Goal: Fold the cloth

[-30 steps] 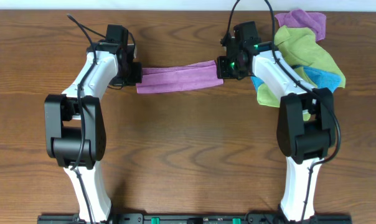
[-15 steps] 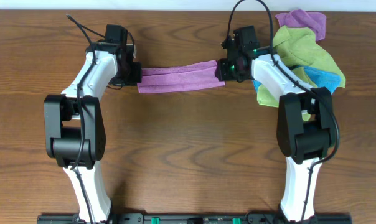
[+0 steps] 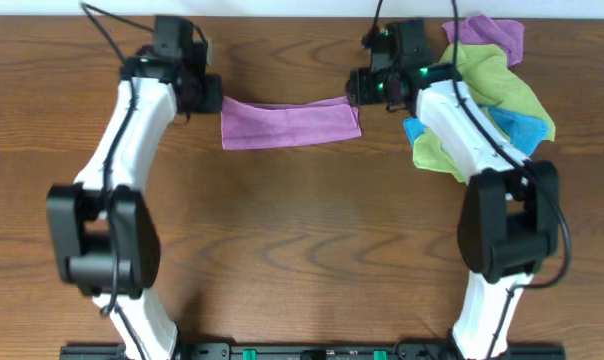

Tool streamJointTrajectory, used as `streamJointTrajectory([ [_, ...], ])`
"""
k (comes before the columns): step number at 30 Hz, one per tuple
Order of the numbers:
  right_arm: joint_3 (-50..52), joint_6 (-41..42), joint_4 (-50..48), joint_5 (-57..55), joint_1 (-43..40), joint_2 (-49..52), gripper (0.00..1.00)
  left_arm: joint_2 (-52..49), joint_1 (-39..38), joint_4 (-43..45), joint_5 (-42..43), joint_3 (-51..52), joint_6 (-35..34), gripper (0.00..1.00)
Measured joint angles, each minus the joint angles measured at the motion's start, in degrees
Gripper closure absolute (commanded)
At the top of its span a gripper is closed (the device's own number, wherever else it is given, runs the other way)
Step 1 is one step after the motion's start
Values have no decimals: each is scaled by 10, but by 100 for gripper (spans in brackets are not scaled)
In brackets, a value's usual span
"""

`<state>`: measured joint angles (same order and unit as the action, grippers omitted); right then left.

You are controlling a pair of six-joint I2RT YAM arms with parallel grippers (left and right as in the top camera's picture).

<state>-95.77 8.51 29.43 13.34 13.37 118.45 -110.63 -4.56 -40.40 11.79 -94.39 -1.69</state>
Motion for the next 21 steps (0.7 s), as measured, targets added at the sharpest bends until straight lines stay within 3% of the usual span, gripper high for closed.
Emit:
streamJointTrajectory([
  [4, -7, 0, -1, 0, 0, -16, 99, 26, -7, 1, 24, -13, 1, 94],
  [13, -7, 0, 8, 0, 0, -16, 99, -21, -20, -30, 29, -13, -11, 94],
  [16, -7, -12, 40, 2, 0, -16, 59, -26, -20, -31, 29, -13, -15, 94],
  [18, -7, -35, 68, 2, 2, -15, 48, -27, -20, -31, 28, -13, -15, 93],
  [21, -7, -80, 90, 2, 10, -9, 45, -26, -20, -31, 28, -13, -11, 84],
])
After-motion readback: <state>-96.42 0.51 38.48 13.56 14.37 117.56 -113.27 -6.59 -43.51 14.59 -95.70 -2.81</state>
